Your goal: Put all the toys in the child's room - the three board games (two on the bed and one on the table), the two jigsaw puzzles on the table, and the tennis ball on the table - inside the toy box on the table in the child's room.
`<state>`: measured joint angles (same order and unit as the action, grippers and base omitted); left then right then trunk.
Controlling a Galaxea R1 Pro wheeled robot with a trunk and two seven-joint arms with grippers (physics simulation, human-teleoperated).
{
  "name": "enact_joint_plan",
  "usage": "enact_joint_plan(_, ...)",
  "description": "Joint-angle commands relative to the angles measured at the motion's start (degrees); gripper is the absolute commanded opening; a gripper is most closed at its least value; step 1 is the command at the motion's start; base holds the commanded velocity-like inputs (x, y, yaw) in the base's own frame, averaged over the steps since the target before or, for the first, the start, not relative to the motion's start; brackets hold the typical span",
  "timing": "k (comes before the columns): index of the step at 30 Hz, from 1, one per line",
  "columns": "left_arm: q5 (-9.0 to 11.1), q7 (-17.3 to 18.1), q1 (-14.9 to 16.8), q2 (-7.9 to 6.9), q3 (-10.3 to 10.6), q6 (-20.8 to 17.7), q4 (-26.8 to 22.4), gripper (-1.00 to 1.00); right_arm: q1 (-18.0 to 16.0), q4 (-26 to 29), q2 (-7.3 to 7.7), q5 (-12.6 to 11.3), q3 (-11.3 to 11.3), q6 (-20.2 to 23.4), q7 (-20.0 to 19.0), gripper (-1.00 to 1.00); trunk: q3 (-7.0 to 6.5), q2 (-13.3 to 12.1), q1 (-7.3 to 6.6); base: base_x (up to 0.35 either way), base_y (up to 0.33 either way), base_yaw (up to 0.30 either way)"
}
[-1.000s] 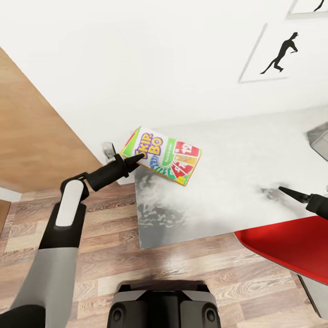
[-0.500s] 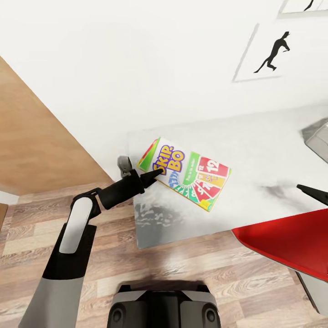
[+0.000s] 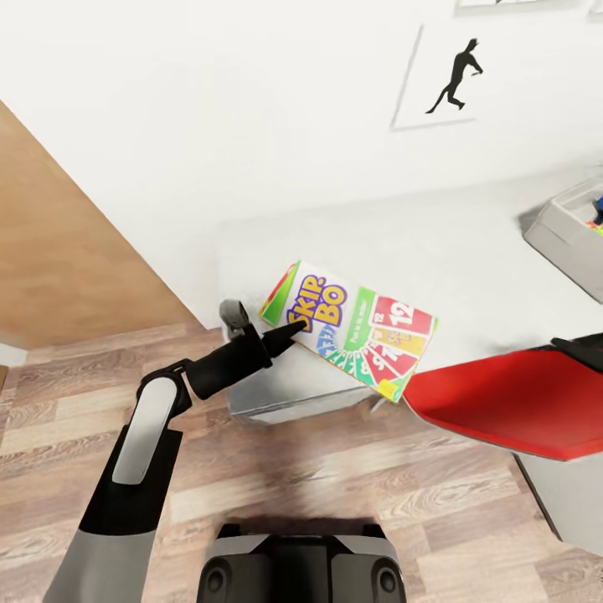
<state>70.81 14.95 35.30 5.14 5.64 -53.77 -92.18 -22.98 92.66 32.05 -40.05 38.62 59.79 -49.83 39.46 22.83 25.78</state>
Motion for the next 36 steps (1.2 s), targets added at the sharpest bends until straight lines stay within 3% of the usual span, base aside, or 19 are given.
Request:
enact_joint_plan(1, 0.0, 0.4, 0.0, 0.04, -0.1, -0.2, 0.0, -1.00, 0.0, 0.0, 0.02, 0.3, 0.1, 0.2, -0.4, 1.00, 0.07, 0.1, 0.00, -0.230, -0.151, -0.013)
enact_joint_plan(10, 0.4, 2.5, -0.4, -0.02, -0.6, 0.1, 0.0, -1.00, 0.0, 0.0, 0.03, 0.3, 0.9, 0.2, -0.4, 1.00, 0.07, 0.1, 0.00, -0.091, -0.082, -0.004)
enact_joint_plan(19, 0.5, 3.5, -0.6, -0.04, -0.7, 0.6, 0.0, -1.00, 0.0, 0.0, 0.03, 0.3, 1.1, 0.2, -0.4, 1.00, 0.07, 0.1, 0.00, -0.042, -0.254, 0.019)
enact_joint_plan(36, 0.4, 3.2, -0.7, -0.01, -0.7, 0.8, 0.1, -1.00, 0.0, 0.0, 0.04, 0.3, 1.1, 0.2, -0.4, 1.00, -0.01, 0.1, 0.00, -0.003, -0.314, 0.188)
